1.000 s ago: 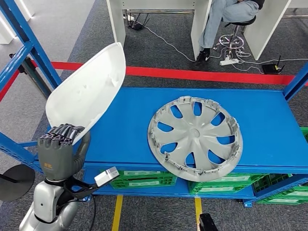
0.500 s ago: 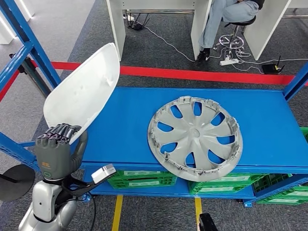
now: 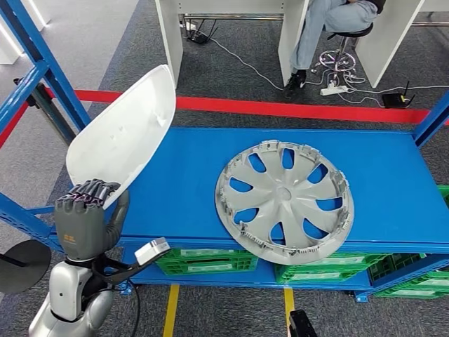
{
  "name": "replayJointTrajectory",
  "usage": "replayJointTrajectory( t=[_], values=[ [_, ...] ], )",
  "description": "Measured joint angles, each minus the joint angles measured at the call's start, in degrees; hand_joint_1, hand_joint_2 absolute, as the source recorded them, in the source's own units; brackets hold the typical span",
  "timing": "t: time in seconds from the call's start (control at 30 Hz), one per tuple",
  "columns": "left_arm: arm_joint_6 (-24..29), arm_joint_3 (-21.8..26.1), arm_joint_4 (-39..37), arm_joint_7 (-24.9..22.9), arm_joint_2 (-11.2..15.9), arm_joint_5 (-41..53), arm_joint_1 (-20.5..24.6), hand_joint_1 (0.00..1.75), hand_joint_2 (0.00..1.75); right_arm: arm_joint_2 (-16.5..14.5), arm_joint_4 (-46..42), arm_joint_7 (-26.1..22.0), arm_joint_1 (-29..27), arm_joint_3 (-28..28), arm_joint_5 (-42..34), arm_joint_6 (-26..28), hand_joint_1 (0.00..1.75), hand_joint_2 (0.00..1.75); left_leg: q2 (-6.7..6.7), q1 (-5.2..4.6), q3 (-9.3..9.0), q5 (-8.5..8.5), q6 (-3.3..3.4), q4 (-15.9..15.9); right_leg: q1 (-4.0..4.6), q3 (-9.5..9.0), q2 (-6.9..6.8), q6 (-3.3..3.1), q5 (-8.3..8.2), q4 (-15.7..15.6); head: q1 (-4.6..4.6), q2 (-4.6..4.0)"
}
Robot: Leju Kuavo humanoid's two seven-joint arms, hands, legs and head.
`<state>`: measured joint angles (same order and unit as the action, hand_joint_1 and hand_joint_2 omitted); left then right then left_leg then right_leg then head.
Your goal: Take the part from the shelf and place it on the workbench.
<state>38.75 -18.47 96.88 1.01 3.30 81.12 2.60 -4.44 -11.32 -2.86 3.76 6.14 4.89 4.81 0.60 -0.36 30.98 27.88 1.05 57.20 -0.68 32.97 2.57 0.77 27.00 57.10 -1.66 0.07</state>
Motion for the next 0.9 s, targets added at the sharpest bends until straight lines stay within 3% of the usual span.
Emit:
replayJointTrajectory(
  t=[0.5,0.6,0.67,0.73,0.8,0.83,0.87,0.9],
  values=[
    [-0.2,0.0,0.0,-1.7,0.3,1.2,-0.1,1.69,1.75,-0.6,0.0,-0.7,-0.2,-1.0,0.1,0.9,0.0,0.0,0.0,-0.22,0.14,0.13,0.21,0.3,-0.19,0.01,0.0,0.19,-0.09,0.0,0.02,0.0],
    [-0.3,0.1,0.0,-1.9,0.4,1.4,-0.1,1.69,1.75,-0.8,0.0,-0.8,-0.2,-1.2,0.0,0.8,0.0,0.0,-0.02,-0.35,0.27,0.02,0.58,0.5,-0.34,0.04,0.09,0.6,-0.34,-0.1,0.03,0.0],
    [-0.5,0.1,0.0,-2.1,0.4,1.6,0.0,1.69,1.75,-0.9,0.0,-0.9,-0.3,-1.3,0.0,0.8,0.0,0.0,-0.32,-0.05,0.15,-0.67,1.21,-0.1,-0.26,0.3,-0.15,1.03,0.09,0.1,0.01,0.0],
    [-0.6,0.1,0.0,-2.2,0.3,1.7,0.0,1.69,1.75,-0.9,0.0,-0.9,-0.3,-1.3,0.0,0.8,0.0,0.0,-0.8,0.32,0.19,-1.39,1.81,-0.9,-0.12,1.91,-1.12,1.26,2.92,3.5,-0.23,0.0],
    [-0.7,0.1,0.0,-2.3,0.4,1.7,-0.2,1.69,1.75,-0.9,0.0,-1.0,-0.3,-1.4,0.0,0.8,0.0,0.0,-1.25,0.32,0.57,-1.61,1.94,-0.9,-0.17,5.02,-1.92,1.44,7.05,11.2,-0.42,0.0],
    [-0.8,0.1,-0.1,-2.4,0.4,1.7,-0.3,1.69,1.75,-0.9,0.0,-1.0,-0.3,-1.5,0.0,0.8,0.0,0.0,-1.48,0.32,0.74,-1.65,1.91,-0.8,-0.24,6.26,-2.05,1.57,8.28,14.5,-0.42,0.0],
    [-0.8,0.2,-0.1,-2.4,0.4,1.7,-0.4,1.69,1.75,-0.9,0.0,-1.0,-0.4,-1.6,0.0,0.8,0.0,0.0,-1.66,0.35,0.88,-1.7,1.84,-0.7,-0.33,6.64,-2.11,1.71,8.44,16.1,-0.41,0.0],
    [-0.9,0.1,-0.1,-2.4,0.4,1.8,-0.4,1.69,1.75,-0.9,0.0,-1.0,-0.5,-1.7,0.0,0.8,0.0,0.0,-1.78,0.42,0.97,-1.73,1.76,-0.6,-0.45,5.78,-2.2,1.83,7.36,15.1,-0.42,0.0]
  ],
)
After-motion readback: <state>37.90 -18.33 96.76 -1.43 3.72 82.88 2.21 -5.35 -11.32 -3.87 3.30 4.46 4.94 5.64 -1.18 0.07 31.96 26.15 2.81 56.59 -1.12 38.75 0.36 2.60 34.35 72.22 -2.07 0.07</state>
